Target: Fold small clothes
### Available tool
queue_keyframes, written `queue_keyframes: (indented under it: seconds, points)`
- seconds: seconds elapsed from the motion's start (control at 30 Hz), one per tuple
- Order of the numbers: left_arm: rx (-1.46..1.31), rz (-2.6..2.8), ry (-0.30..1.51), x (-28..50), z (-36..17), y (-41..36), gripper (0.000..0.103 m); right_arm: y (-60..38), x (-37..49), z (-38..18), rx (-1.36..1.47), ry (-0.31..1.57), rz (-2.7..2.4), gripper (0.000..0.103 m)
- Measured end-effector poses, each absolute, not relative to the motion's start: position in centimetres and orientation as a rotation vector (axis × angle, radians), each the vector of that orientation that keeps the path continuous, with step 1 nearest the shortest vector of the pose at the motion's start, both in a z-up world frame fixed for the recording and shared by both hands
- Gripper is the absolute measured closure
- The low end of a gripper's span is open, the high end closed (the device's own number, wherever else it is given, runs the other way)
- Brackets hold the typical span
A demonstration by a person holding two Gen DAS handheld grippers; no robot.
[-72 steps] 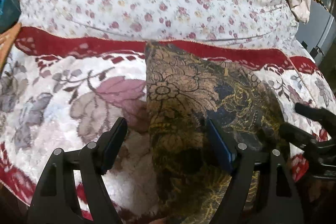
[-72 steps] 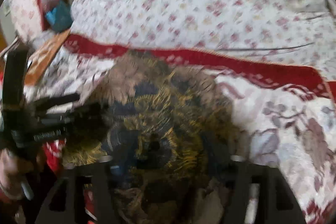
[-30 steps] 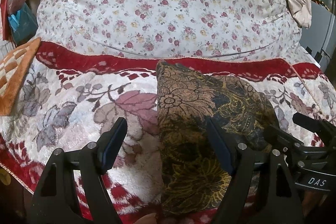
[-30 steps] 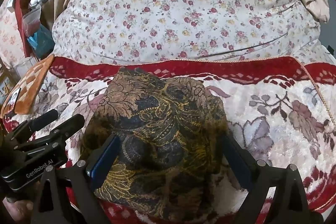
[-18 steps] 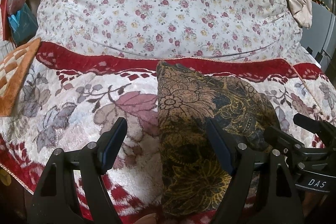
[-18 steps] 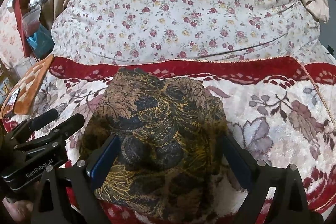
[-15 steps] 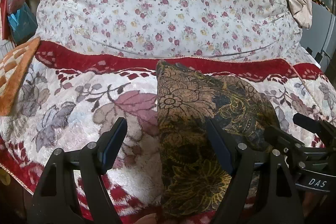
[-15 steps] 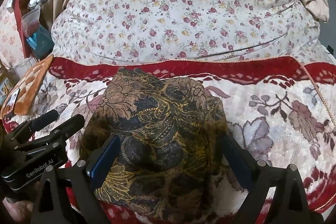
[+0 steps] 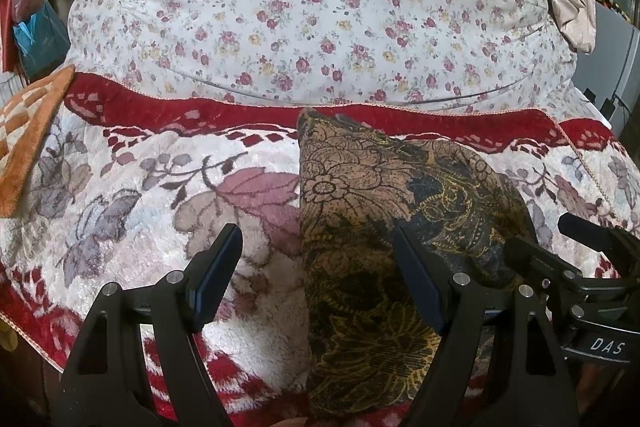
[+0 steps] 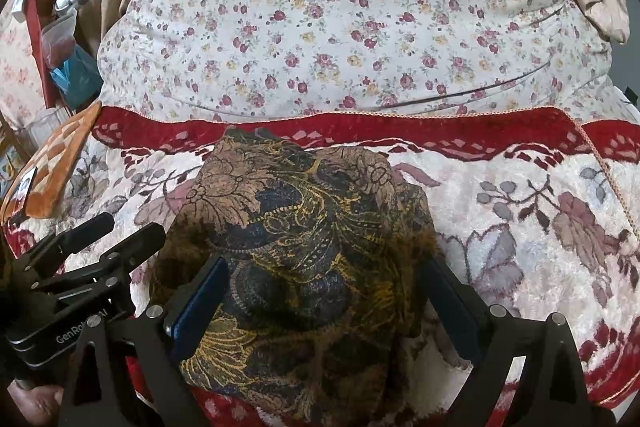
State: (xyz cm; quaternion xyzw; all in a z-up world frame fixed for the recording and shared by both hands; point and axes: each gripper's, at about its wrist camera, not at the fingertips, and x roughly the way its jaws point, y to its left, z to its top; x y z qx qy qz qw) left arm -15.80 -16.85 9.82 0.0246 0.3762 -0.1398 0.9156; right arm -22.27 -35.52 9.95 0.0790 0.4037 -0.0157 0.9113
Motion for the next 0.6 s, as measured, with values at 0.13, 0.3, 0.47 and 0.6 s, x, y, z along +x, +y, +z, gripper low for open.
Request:
queue_keyframes:
  seconds: [0.13, 0.3, 0.47, 0.6]
  points:
    - [0.053, -0.290, 0.773, -15.76, 9.82, -16.96, 0.025, -35.50, -22.07, 9.65, 0.161, 0.839, -0.031, 0.007]
    - [0.055, -0.297, 0.752, -15.66, 9.73, -16.97, 0.025, -35.46, -22.08, 9.43, 0.166, 0.845, -0.030, 0.007]
    - [0.057, -0.302, 0.736, -15.61, 9.68, -16.90, 0.025, -35.53, -21.97, 9.21, 0.170, 0.850, -0.027, 0.007]
    - [0.059, -0.295, 0.741, -15.40, 9.63, -16.85, 0.025, -35.68, -21.90, 9.14, 0.170, 0.852, -0.025, 0.007]
